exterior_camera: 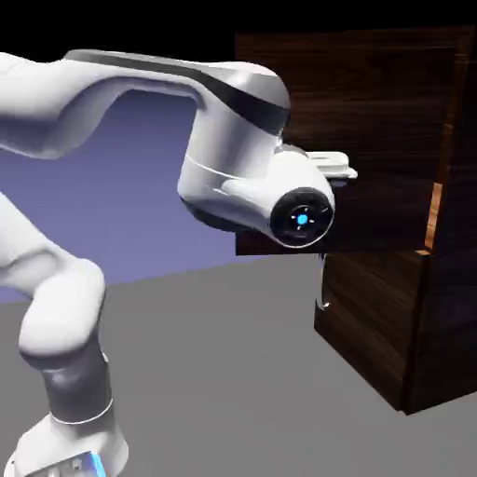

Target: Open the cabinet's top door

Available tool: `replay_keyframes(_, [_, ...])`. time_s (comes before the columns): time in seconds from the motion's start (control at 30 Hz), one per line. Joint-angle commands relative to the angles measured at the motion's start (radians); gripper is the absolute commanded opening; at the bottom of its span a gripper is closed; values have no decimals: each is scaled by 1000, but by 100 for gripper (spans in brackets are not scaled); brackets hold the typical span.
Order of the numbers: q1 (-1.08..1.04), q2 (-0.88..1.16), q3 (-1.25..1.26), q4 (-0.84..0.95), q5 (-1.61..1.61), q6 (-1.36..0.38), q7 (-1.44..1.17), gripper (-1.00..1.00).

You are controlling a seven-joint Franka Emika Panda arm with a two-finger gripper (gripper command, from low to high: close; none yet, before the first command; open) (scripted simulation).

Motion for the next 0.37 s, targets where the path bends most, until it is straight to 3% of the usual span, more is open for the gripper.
replay_keyframes(0.0, [10,34,-25,32,-12,-45,-10,-100])
replay_keyframes(0.33, [63,364,-200,339,-46,-436,-121,-100])
